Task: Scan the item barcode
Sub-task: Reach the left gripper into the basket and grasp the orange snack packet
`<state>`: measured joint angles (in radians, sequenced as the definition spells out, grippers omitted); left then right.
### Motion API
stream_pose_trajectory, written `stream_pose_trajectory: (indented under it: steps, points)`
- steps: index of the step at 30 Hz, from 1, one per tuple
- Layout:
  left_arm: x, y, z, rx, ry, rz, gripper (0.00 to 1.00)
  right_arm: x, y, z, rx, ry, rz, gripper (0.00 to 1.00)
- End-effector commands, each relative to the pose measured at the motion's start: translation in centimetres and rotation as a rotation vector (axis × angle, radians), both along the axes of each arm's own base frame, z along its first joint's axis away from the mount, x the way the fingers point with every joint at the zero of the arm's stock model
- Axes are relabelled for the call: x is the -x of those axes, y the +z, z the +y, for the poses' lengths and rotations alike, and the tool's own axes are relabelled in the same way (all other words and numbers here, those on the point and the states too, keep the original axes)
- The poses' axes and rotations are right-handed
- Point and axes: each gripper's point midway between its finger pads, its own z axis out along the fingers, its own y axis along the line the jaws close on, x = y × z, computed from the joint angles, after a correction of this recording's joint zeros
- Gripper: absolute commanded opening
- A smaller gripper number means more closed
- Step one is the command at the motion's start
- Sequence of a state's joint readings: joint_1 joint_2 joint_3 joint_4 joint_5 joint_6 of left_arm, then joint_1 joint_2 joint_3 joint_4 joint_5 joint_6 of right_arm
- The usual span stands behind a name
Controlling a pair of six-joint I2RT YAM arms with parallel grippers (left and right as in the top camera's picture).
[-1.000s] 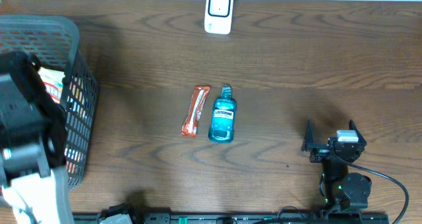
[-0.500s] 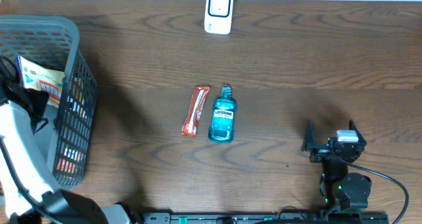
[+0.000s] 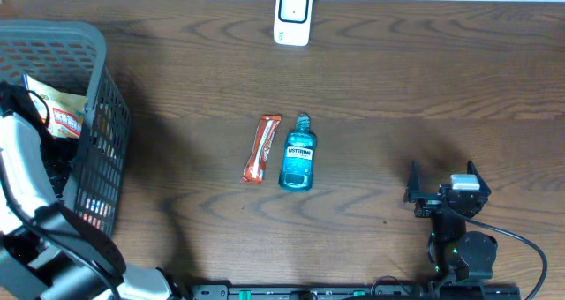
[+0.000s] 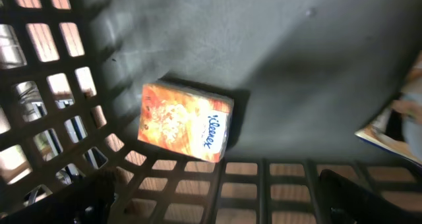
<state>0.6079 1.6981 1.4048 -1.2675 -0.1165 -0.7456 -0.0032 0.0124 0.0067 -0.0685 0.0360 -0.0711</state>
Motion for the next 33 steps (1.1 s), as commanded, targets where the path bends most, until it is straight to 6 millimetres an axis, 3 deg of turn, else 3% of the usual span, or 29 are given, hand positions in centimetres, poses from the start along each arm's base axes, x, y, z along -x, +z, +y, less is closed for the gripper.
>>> stream_pose_trajectory:
  steps: [1,13,21,23,26,30,31,33]
  points:
    - [0.1,-1.7,0.0,0.035,0.045,0.05,0.98,0.0,0.0,0.1,0.012,0.005,0.0,0.99]
    - [0.0,-5.5,0.1,0.076,0.074,0.126,0.98,0.0,0.0,0.1,0.012,0.005,0.0,0.99]
    - [1.3,-8.0,-0.8,0.092,0.074,0.151,0.99,0.0,0.0,0.1,0.012,0.005,0.0,0.99]
    - [1.8,-8.7,-1.1,0.099,0.074,0.162,0.91,0.0,0.0,0.1,0.012,0.005,0.0,0.99]
    - [2.4,-9.5,-1.5,0.105,0.074,0.172,0.69,0.0,0.0,0.1,0.012,0.005,0.0,0.99]
    - [2.6,-9.7,-1.5,0.1,0.072,0.177,0.23,0.0,0.0,0.1,0.012,0.005,0.0,0.99]
    - [2.4,-9.8,-1.4,0.097,0.073,0.172,0.08,0.0,0.0,0.1,0.012,0.005,0.0,0.99]
    - [2.1,-9.6,-1.2,0.089,0.073,0.161,0.07,0.0,0.0,0.1,0.012,0.005,0.0,0.99]
